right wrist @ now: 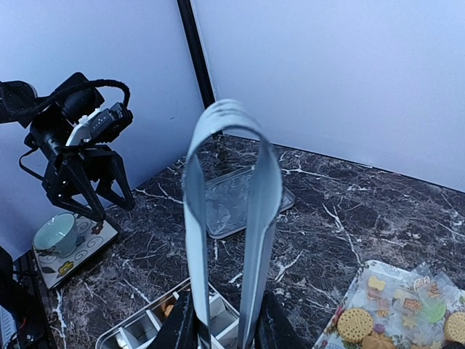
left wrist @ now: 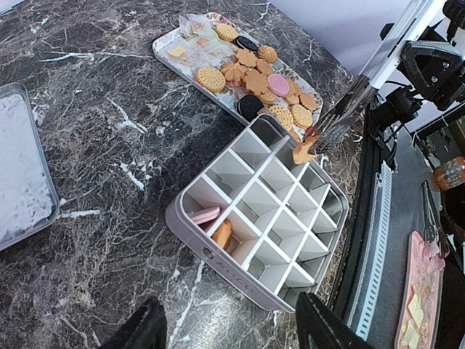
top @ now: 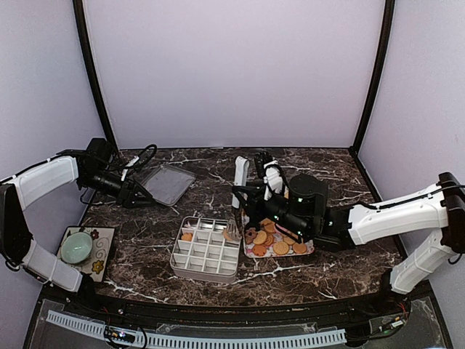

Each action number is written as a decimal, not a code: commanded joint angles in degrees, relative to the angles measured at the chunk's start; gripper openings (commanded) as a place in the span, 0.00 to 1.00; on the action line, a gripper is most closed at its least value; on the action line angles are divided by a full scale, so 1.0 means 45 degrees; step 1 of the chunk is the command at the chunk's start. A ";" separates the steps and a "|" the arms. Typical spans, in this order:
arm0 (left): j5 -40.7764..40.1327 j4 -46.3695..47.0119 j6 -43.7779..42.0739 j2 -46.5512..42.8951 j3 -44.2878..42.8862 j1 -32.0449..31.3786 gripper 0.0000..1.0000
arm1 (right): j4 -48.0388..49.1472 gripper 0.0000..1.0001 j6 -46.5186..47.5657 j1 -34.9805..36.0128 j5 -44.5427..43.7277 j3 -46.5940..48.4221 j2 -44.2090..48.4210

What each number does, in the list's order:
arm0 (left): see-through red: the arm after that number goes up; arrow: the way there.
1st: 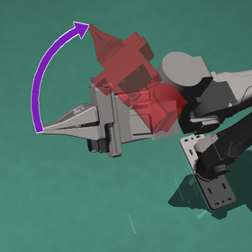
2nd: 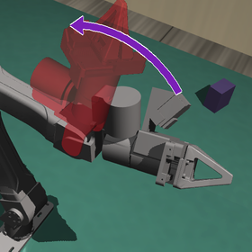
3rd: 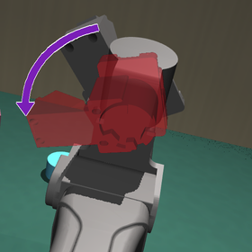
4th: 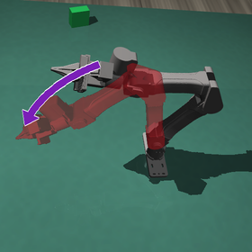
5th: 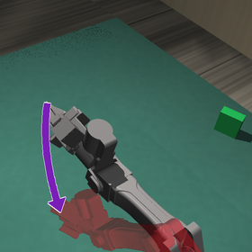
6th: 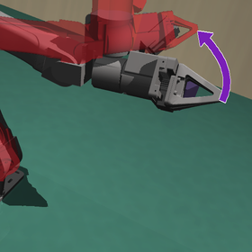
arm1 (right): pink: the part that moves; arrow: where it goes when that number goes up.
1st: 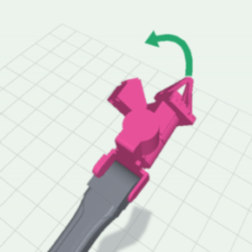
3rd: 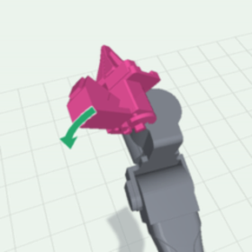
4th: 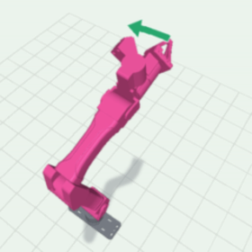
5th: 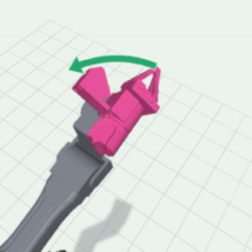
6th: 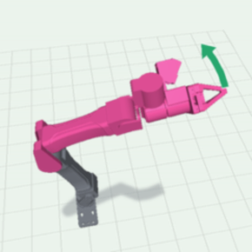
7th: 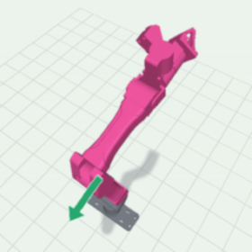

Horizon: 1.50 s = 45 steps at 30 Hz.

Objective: Pack the cookies
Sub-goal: Place the fake cookies in the empty pocket of the box.

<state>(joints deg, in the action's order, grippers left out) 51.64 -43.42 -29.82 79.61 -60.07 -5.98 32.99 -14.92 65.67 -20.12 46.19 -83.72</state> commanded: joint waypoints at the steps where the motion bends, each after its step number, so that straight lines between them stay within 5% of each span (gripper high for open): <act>1: 0.0177 -0.0303 -0.0230 -0.0193 -0.0127 0.0076 0.63 | 0.0953 0.00 -0.0038 0.0114 0.0127 0.0642 -0.0198; 28: 0.0304 -0.0314 -0.0207 -0.0153 -0.0149 0.0075 0.62 | 0.0418 0.00 0.0849 0.0088 0.0376 0.2050 -0.0887; 45: 0.0269 -0.0390 -0.0227 -0.0197 -0.0049 0.0127 0.62 | 0.0642 0.00 0.2259 0.0073 0.0491 0.4983 -0.4399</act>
<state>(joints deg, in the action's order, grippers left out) 51.70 -43.46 -30.35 79.61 -60.07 -5.87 33.06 -7.62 65.76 -17.37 65.17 -103.20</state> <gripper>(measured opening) 0.624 0.232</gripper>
